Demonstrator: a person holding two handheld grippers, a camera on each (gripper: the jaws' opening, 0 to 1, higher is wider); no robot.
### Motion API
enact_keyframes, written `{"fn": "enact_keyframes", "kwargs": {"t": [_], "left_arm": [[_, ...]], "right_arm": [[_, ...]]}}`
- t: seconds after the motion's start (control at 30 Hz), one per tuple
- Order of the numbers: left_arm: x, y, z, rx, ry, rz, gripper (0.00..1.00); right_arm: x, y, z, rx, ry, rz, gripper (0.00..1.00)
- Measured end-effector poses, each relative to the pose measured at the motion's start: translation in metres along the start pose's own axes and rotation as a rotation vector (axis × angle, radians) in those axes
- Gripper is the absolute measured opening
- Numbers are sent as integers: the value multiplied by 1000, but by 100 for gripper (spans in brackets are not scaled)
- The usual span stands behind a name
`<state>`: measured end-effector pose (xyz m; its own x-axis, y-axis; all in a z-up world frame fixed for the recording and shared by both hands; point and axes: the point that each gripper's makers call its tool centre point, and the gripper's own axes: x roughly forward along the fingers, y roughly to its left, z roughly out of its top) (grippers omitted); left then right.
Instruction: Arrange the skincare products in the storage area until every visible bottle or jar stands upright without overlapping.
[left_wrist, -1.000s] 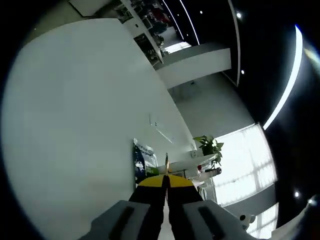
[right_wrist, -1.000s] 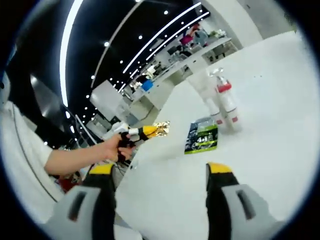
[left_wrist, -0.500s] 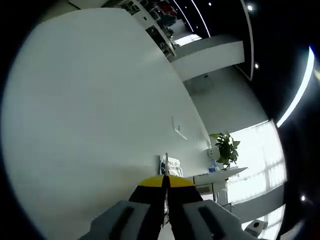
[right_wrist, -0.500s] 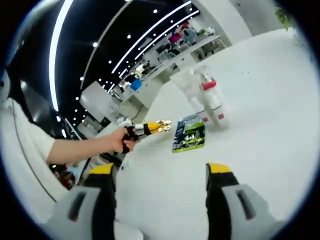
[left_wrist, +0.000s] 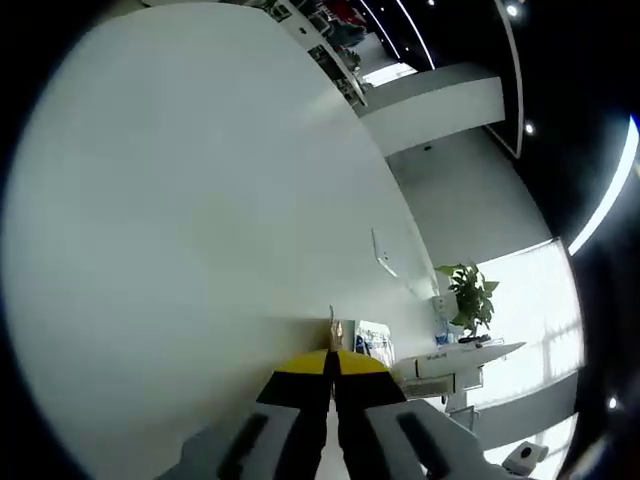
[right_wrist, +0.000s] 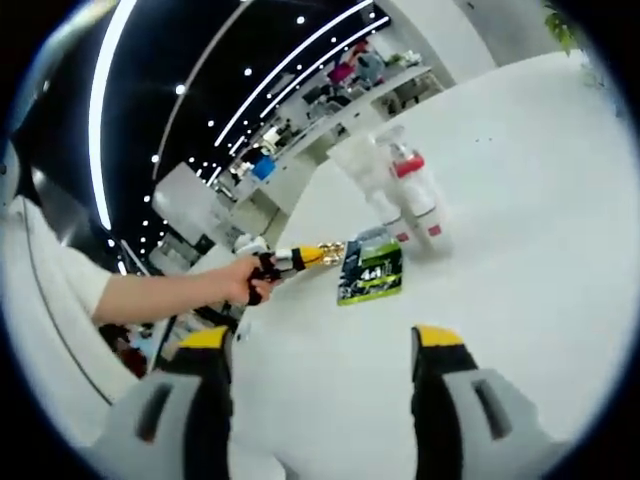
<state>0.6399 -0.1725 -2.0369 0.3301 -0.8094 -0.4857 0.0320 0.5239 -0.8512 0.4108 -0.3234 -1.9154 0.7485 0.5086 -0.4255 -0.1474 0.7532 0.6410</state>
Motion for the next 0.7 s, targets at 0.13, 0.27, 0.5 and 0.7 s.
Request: {"fn": "enact_keyframes", "kwargs": {"t": [0.13,0.27,0.5,0.7], "left_arm": [[1,0,-3,49,23,26,1],[1,5,-4,95,41,64,2],[3,5,-2,117,52,72,3],[3,4,-3,135,50,81,4]], "right_arm": [[2,0,0,3,2,3,71],[3,0,0,4,4,5,71],[-1,-1,-3,4,6,-5,71],[-2,-1,-4,7,4,-9,71]]}}
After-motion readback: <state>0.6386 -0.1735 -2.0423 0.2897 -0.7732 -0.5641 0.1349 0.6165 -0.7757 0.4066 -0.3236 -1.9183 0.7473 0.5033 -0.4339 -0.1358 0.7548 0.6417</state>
